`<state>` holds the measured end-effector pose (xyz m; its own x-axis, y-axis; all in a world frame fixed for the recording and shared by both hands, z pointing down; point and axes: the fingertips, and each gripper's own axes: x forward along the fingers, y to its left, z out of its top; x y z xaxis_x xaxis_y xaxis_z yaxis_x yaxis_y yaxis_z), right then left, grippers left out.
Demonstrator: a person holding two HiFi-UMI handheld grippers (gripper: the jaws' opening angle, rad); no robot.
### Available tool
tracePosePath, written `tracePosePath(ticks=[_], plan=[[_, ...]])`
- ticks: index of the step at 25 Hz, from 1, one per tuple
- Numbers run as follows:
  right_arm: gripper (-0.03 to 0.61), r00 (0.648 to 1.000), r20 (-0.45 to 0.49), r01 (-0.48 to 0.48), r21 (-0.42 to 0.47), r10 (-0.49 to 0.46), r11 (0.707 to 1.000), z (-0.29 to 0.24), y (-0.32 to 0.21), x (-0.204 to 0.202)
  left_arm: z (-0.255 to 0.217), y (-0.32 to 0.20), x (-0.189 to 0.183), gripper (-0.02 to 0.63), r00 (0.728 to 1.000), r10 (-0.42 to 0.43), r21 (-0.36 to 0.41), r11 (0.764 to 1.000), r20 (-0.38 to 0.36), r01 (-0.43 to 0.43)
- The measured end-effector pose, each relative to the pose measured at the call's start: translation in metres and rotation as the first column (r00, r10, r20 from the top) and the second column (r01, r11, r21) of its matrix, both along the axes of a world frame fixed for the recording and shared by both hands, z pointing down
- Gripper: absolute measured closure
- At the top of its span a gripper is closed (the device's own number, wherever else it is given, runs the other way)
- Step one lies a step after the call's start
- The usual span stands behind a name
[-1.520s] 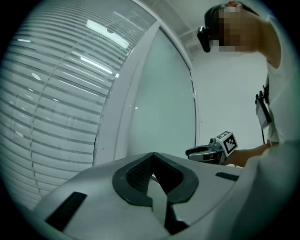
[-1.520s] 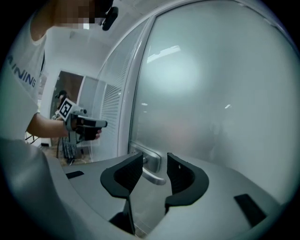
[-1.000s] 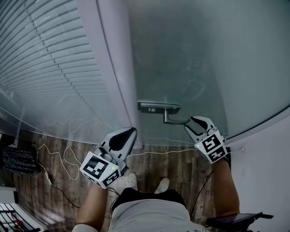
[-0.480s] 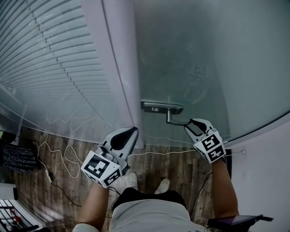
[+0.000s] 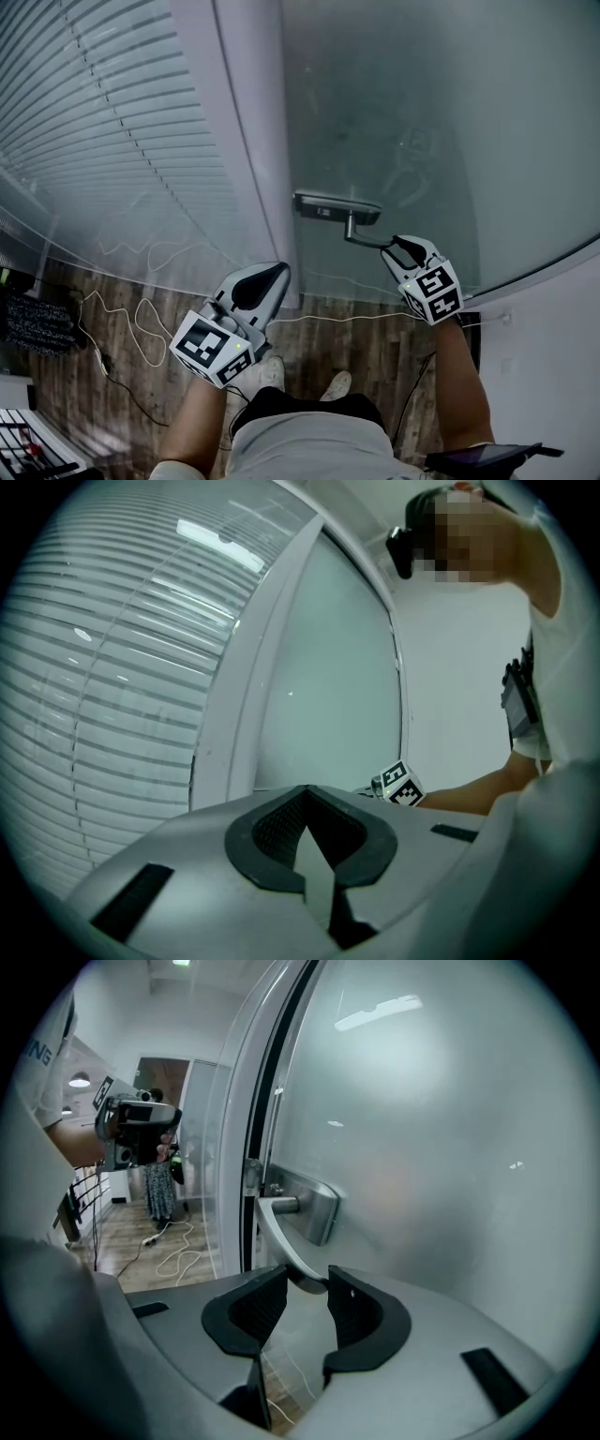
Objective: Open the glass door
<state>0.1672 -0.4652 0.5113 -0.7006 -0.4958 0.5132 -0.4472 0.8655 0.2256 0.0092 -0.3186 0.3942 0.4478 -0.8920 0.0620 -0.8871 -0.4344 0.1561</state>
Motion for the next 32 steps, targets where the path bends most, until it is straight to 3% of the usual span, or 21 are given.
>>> tracePosePath(ticks=[10, 32], plan=[[0.446, 0.997, -0.067, 0.036, 0.031, -0.034, 0.999, -0.015, -0.041, -0.013, -0.008, -0.003, -0.011, 0.615, 1.000, -0.024, 0.010, 1.000, 0.001, 0.024], [0.445, 0.996, 0.001, -0.085, 0.098, 0.085, 0.992, -0.020, -0.141, -0.028, -0.016, -0.001, -0.010, 0.615, 0.992, -0.125, 0.031, 0.992, 0.023, 0.124]])
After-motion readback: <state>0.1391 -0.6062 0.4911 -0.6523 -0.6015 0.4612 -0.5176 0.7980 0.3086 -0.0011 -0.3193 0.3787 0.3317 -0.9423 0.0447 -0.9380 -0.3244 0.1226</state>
